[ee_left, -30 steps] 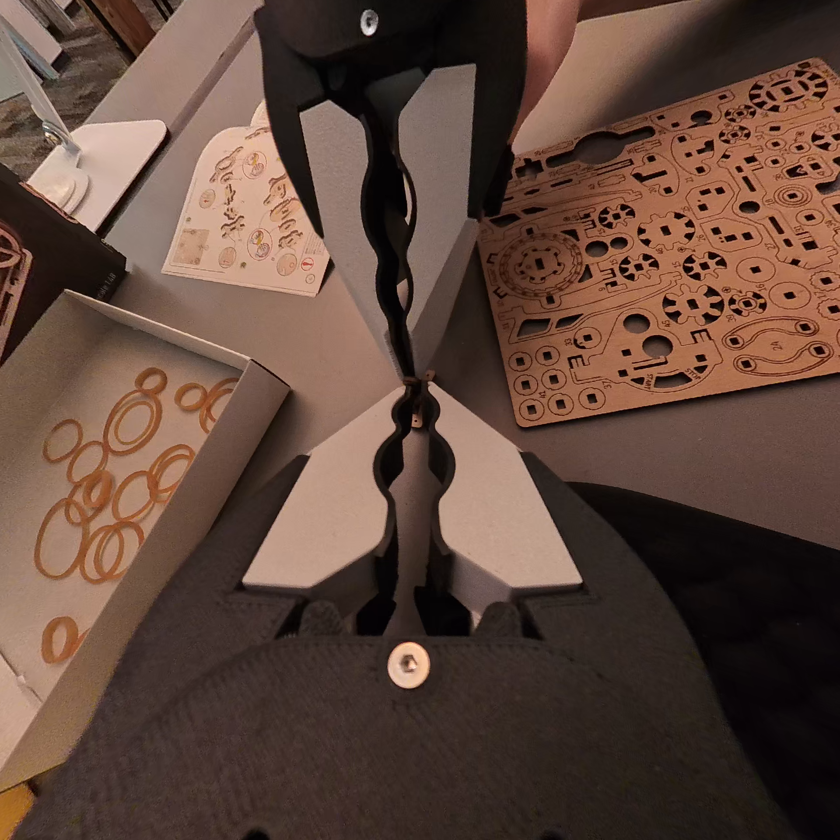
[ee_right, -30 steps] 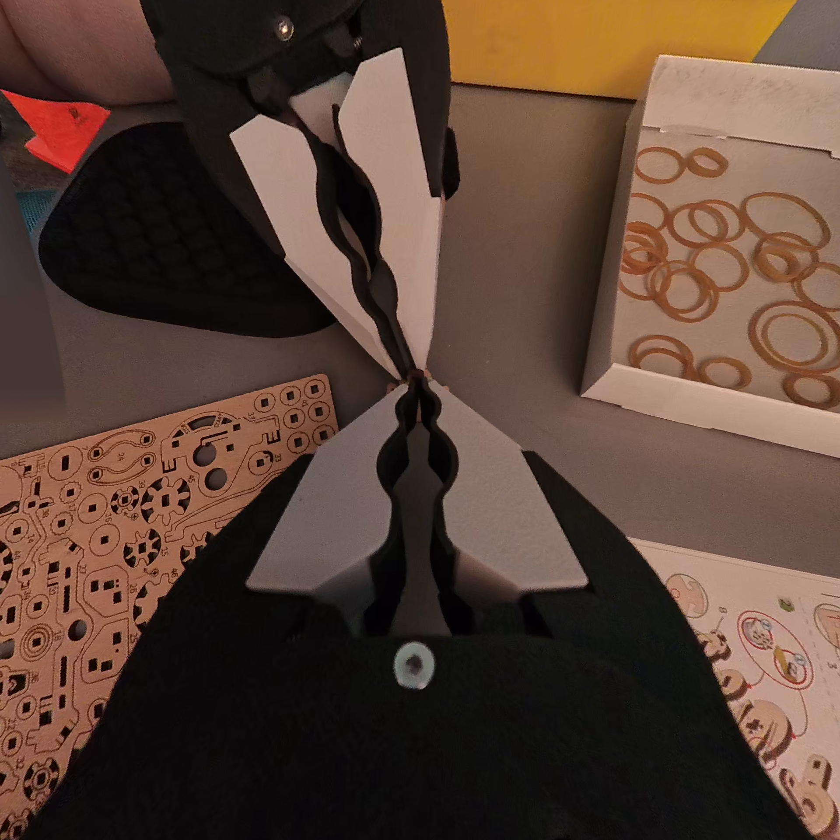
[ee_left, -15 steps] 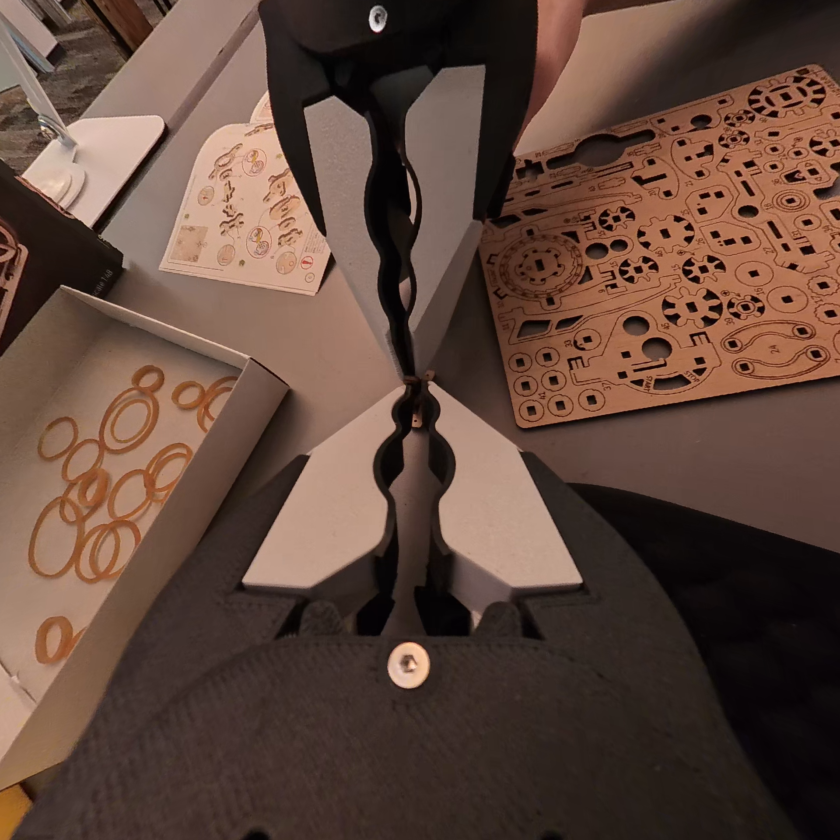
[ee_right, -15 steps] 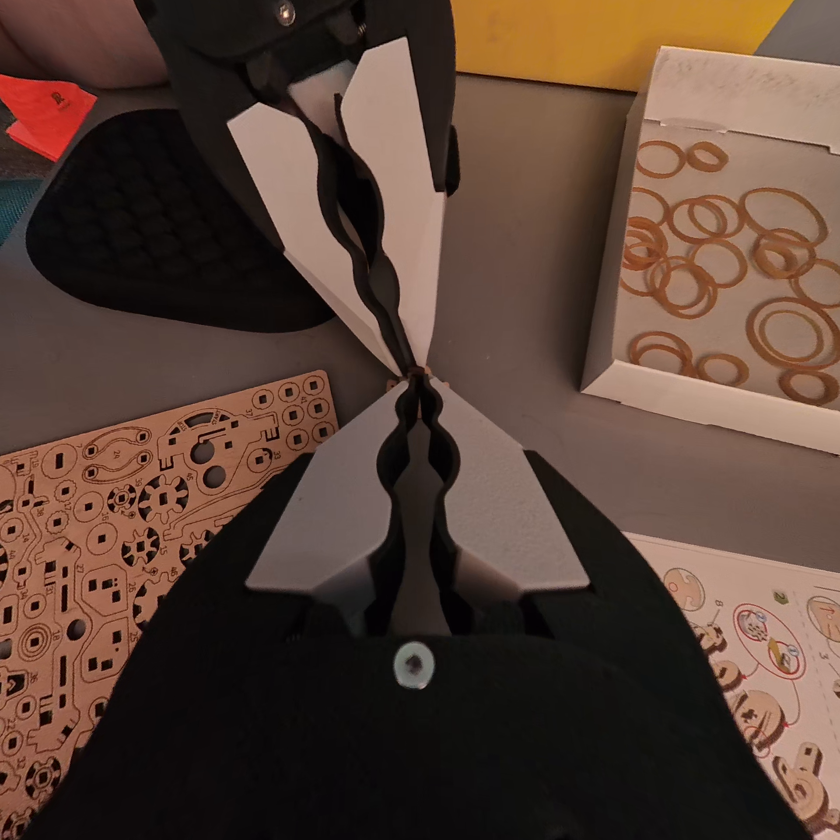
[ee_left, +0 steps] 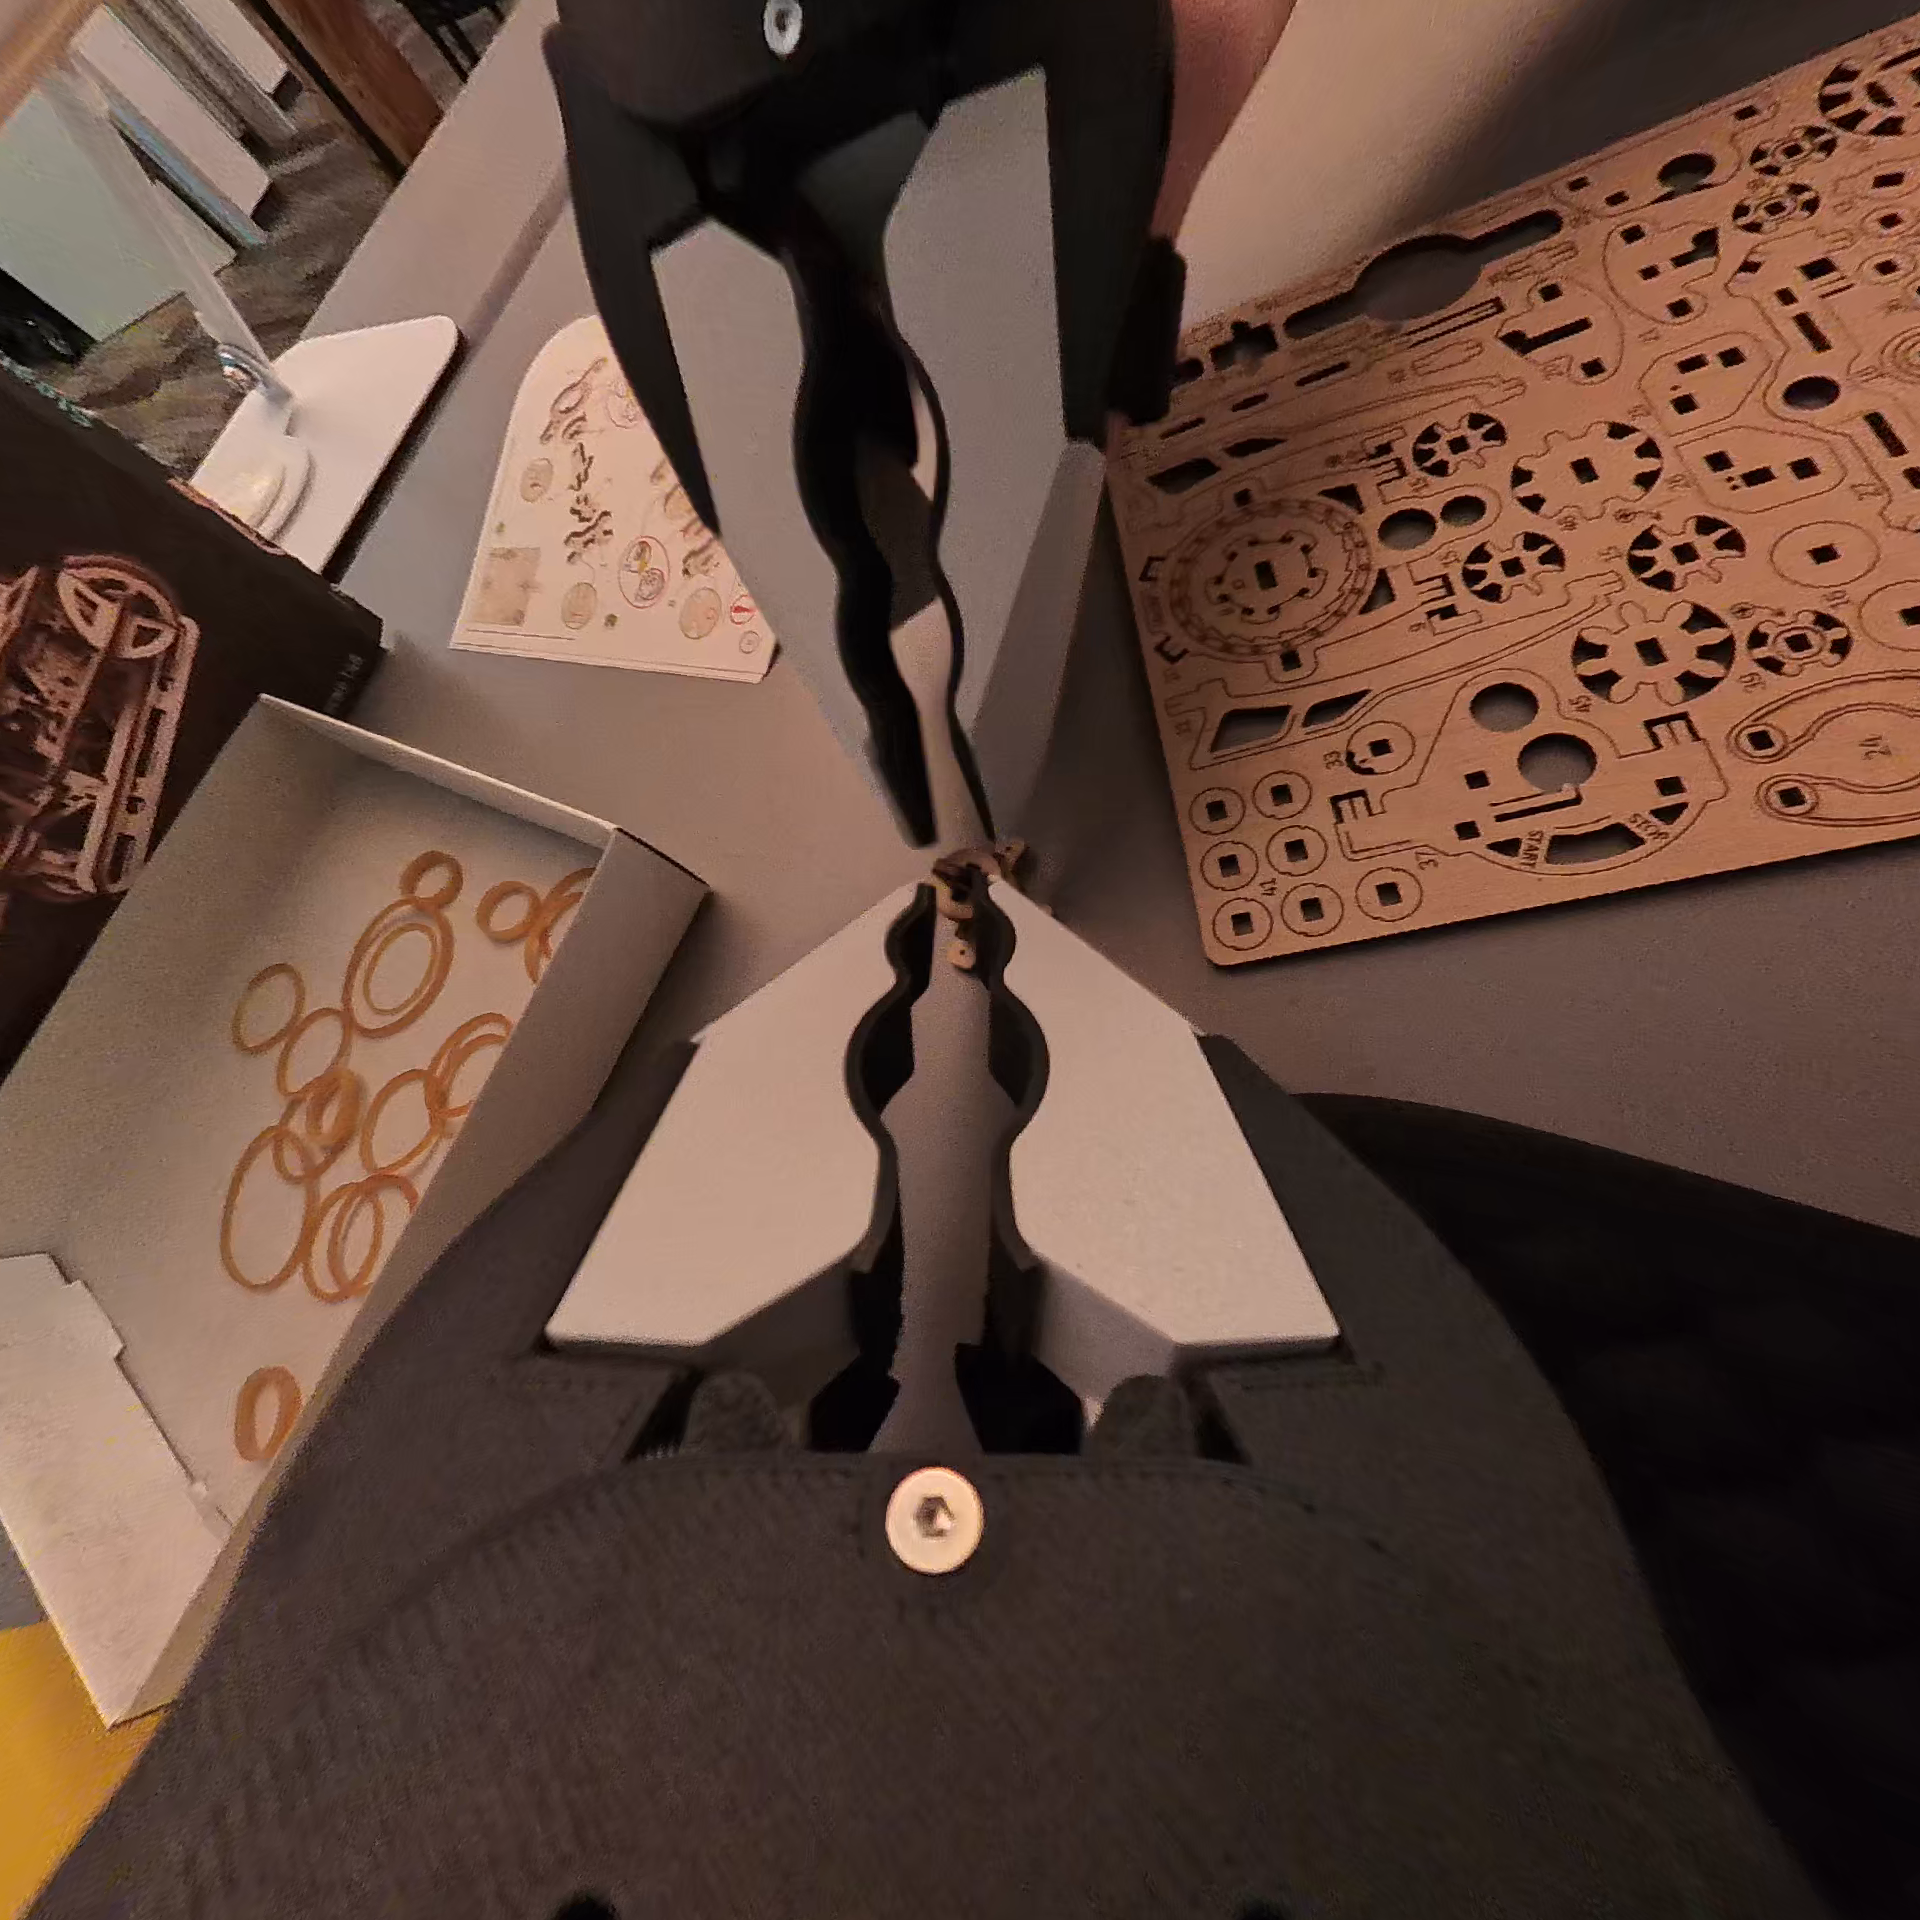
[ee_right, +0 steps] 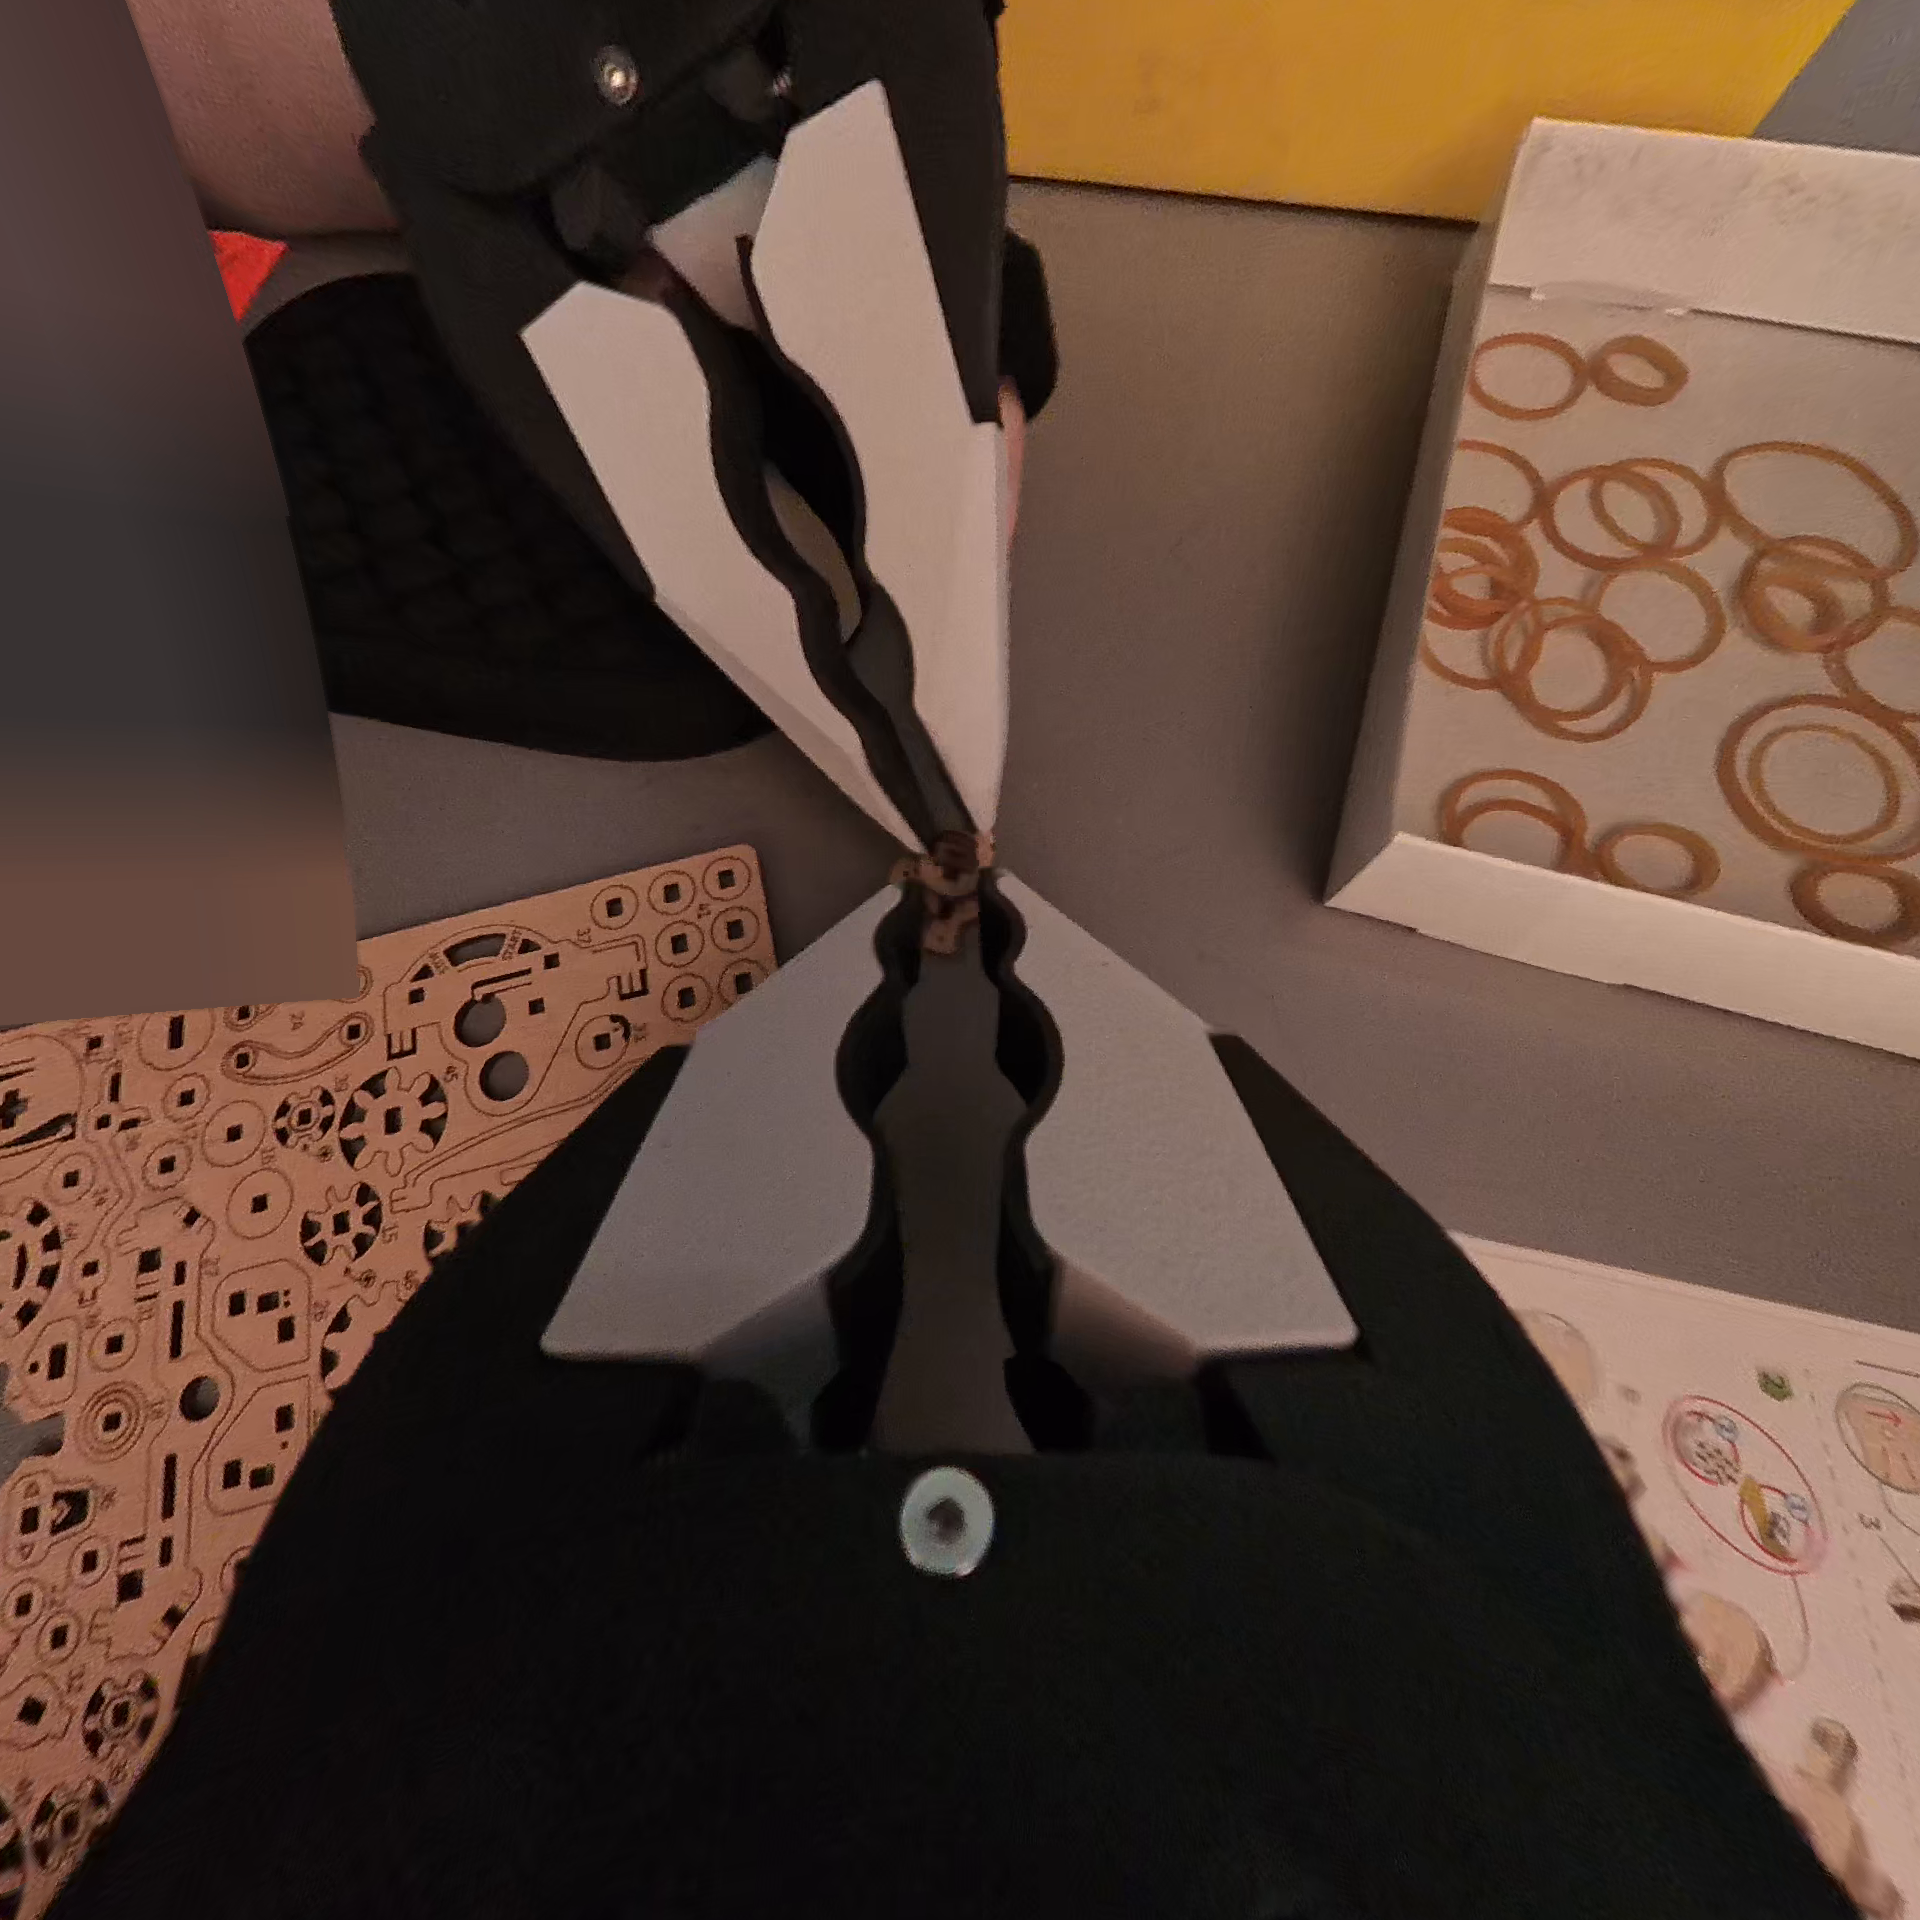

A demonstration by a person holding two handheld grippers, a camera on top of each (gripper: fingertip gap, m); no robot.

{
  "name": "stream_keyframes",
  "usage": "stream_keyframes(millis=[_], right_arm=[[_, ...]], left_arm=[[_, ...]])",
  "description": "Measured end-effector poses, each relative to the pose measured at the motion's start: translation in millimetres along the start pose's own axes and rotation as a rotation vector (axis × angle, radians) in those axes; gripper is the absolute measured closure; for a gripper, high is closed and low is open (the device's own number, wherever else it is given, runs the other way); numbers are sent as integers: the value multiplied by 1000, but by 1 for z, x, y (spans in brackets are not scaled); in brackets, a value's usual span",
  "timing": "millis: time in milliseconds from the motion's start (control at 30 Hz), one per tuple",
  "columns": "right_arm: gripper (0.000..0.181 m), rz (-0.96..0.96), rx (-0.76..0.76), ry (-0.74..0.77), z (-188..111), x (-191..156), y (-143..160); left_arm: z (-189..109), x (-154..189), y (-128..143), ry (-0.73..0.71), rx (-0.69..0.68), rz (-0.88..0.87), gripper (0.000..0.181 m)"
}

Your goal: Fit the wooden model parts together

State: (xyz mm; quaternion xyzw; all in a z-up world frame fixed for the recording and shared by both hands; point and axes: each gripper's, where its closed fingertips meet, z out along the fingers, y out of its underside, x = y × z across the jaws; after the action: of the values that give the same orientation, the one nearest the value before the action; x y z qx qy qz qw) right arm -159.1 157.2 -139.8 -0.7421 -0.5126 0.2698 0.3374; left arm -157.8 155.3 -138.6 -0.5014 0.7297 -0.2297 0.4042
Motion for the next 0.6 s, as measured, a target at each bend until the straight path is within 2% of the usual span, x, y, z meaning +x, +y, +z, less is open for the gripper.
stream_keyframes(millis=[200,500,567,600], right_arm=[[163,-64,132,27,-22,3,-21],[154,-111,31,58,9,2,0],[157,-84,40,50,12,2,-1],[166,-71,39,45,12,3,0]], left_arm=[[-3,-1,4,39,-18,-71,174],[-4,0,5,64,-25,-108,175],[-4,0,5,64,-25,-107,175],[-4,0,5,64,-21,-105,175]])
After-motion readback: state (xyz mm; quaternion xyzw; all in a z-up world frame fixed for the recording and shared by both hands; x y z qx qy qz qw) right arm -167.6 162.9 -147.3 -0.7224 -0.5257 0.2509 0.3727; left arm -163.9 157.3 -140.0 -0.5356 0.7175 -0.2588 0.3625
